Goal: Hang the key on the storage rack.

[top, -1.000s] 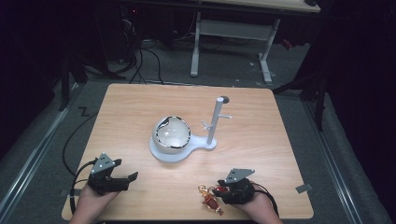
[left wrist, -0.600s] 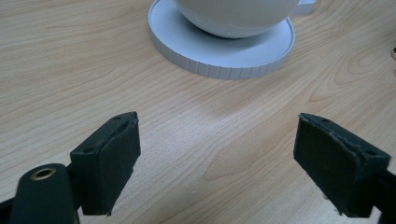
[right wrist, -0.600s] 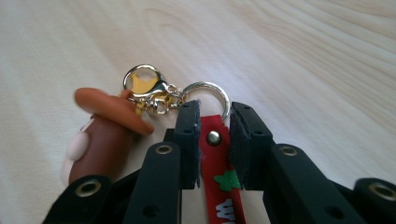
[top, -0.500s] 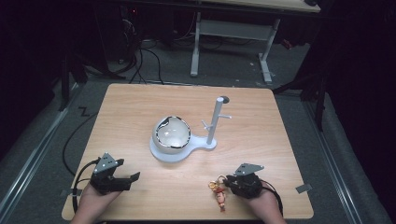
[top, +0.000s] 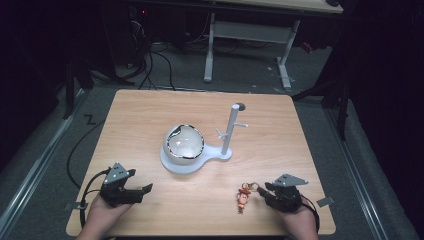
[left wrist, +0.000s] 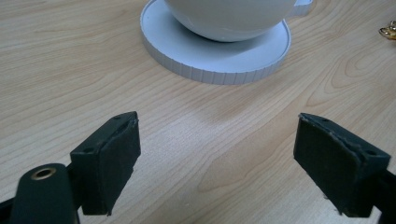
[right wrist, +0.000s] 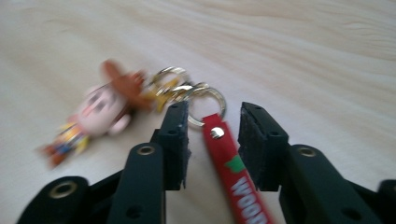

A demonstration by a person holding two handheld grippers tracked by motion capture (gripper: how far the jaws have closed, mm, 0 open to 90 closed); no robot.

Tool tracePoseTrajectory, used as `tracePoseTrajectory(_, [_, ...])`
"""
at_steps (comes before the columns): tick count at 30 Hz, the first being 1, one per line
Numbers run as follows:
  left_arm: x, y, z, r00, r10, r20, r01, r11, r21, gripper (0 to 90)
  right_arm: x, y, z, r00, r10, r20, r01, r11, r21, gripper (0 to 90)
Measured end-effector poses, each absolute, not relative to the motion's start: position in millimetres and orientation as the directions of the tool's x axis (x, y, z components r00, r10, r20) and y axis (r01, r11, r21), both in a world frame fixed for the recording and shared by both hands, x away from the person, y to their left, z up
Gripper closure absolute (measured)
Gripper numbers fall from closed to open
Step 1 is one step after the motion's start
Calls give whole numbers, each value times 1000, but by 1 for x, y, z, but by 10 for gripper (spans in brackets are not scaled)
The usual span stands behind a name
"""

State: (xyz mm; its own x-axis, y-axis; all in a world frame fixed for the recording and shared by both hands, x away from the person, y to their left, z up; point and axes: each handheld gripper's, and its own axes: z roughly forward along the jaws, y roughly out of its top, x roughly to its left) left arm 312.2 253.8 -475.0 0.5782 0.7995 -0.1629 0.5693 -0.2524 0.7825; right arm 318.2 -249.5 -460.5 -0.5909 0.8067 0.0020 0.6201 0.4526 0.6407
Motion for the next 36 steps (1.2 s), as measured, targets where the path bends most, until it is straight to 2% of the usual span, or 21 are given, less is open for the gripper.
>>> tracePoseTrajectory(3, [316, 252, -476, 583, 795, -166, 570, -256, 781, 155, 304, -241, -458, -641, 767, 27, 613, 491, 619, 677])
tracePoseTrajectory(11, [319, 246, -476, 597, 786, -158, 564, -271, 780, 155, 297, -214, -470, -725, 684, 82, 602, 570, 559, 750])
tracePoseTrajectory(20, [312, 255, -476, 581, 798, -158, 571, -261, 778, 155, 315, -187, -475, -754, 652, 72, 562, 586, 584, 744])
tracePoseTrajectory(24, [310, 259, -475, 571, 805, -162, 573, -249, 781, 156, 318, -184, -471, -764, 641, 78, 557, 593, 582, 691])
tracePoseTrajectory(27, [310, 259, -475, 567, 807, -164, 574, -245, 781, 156, 308, -196, -460, -764, 642, 60, 543, 589, 598, 600])
tracePoseTrajectory(32, [310, 257, -475, 574, 804, -154, 573, -260, 777, 156, 308, -223, -446, -762, 645, -56, 531, 672, 516, 552])
tracePoseTrajectory(33, [310, 257, -475, 574, 804, -154, 572, -259, 778, 156, 312, -230, -444, -767, 639, -67, 540, 698, 470, 540])
tracePoseTrajectory(36, [310, 257, -474, 574, 803, -158, 570, -254, 781, 156, 318, -236, -441, -769, 636, -62, 558, 715, 422, 534])
